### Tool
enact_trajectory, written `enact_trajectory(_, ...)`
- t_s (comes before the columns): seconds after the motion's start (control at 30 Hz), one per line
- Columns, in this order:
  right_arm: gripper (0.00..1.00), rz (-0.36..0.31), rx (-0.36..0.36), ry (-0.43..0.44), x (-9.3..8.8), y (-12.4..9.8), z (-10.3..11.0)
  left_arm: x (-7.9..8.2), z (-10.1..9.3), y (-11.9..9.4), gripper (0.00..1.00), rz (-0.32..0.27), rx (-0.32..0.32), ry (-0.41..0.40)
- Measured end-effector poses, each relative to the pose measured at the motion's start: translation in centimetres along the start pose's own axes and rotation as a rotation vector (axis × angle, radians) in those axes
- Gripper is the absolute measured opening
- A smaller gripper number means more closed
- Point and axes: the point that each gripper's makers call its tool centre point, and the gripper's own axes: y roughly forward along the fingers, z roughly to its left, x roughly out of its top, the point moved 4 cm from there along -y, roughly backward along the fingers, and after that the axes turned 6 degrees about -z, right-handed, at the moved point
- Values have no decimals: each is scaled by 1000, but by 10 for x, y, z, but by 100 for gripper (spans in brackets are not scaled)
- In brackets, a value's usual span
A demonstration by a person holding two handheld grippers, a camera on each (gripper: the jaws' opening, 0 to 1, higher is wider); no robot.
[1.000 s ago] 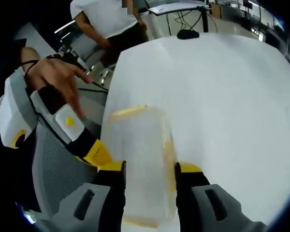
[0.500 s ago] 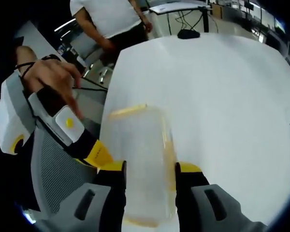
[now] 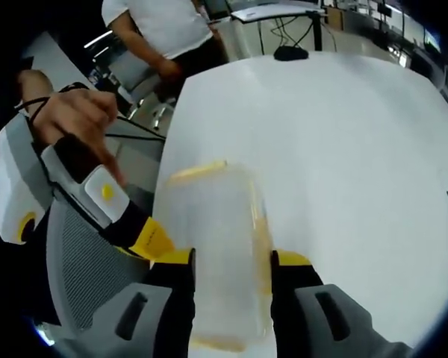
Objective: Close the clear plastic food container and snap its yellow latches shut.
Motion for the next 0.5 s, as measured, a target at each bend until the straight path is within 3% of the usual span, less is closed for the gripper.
enact_trajectory(0.23,37,8,7,17,1,-1,-1,2,2,-5,15,-2,-47,-4)
enact_trajectory(0.5,38,-30,-5,25,0,-3,1,1,1,-5,18,-30,-47,-17)
